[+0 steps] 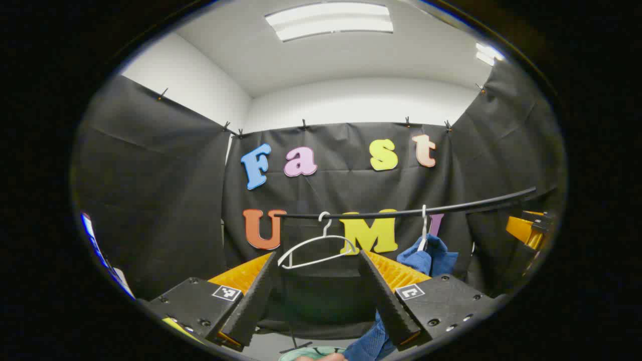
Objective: Grasp the clothes on the hanger with both hands and then place them into the laundry hamper below.
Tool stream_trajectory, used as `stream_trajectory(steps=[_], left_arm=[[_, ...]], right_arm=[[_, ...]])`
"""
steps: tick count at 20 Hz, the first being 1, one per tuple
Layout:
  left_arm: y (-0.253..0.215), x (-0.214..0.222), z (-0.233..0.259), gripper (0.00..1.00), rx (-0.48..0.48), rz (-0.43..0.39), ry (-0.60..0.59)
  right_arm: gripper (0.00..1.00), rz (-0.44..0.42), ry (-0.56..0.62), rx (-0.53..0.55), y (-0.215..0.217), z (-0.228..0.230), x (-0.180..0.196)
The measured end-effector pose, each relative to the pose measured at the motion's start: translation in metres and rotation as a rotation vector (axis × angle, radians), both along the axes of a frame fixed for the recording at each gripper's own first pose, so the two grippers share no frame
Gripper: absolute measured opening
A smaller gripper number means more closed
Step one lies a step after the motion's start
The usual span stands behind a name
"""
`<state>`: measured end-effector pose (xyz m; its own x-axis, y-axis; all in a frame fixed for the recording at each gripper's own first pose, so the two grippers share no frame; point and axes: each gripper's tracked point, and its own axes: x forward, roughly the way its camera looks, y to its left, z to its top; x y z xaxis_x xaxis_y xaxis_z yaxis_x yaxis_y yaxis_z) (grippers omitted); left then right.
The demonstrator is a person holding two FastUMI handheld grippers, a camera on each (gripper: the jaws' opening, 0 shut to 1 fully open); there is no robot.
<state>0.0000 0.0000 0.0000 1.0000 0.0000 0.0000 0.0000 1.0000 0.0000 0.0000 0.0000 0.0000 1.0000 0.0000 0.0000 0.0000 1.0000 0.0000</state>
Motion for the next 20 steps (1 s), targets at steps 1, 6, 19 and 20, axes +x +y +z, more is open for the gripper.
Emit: stream_trajectory(steps=[1,6,19,20], left_arm=[[0.003,0.002,-0.001,1.00,0.001,-0.003,0.002],[0.025,0.019,-0.008,1.00,-0.016,0.019,0.020],[0.030,0.030,-0.012,1.00,-0.063,0.006,0.017],[0.023,0.030,-0.012,1.00,-0.067,-0.011,0.017]], right_arm=[[0.98,-0.002,-0.009,-0.004,0.003,0.002,0.000],[0.98,-0.023,-0.036,-0.058,0.015,0.000,0.005],[0.98,-0.057,-0.013,-0.085,0.014,-0.013,0.023],[0.95,-0.062,-0.008,-0.091,0.013,-0.015,0.025]])
